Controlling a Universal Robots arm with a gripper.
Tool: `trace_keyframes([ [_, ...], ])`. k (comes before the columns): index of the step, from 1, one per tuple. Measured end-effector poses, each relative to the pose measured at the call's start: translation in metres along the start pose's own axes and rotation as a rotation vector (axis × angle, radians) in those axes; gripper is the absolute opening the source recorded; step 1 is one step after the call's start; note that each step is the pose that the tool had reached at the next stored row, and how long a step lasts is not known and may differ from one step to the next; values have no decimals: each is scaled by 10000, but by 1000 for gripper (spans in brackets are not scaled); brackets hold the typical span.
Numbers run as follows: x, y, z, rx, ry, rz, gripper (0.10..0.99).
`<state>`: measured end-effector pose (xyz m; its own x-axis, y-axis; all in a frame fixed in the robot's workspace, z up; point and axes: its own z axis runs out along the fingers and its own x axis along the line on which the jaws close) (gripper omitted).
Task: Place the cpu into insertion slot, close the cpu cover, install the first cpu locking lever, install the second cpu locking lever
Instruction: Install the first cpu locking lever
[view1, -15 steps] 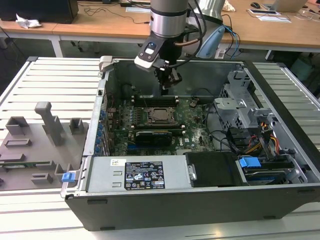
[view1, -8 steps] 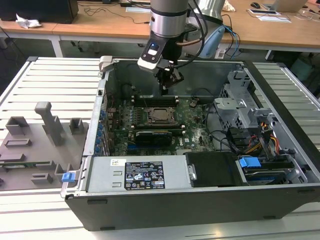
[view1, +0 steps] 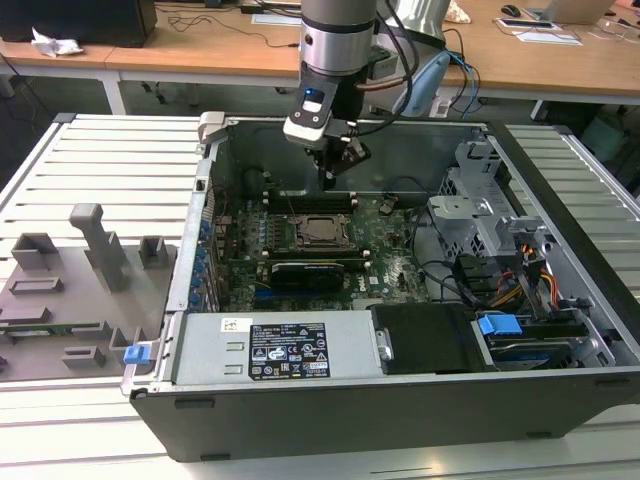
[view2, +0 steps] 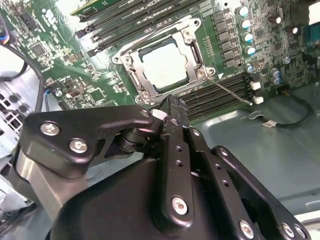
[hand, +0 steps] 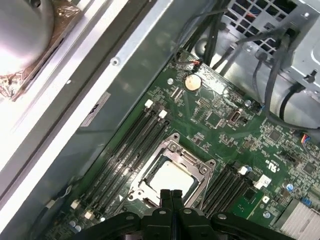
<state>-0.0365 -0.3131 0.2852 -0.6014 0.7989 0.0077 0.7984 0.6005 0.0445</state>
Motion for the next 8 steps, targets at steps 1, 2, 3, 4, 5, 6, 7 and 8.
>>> trace_keyframes([
  [1,0,0,0,1,9,-197,106],
  [2,0,0,0,2,16,-345,106],
  [3,0,0,0,3,20,-460,106],
  [4,0,0,0,5,30,-665,106],
  [5,0,0,1,6,40,-892,106],
  [6,0,0,1,8,52,-1170,106],
  [7,0,0,2,10,63,-1429,106],
  [8,0,0,2,11,72,-1596,106],
])
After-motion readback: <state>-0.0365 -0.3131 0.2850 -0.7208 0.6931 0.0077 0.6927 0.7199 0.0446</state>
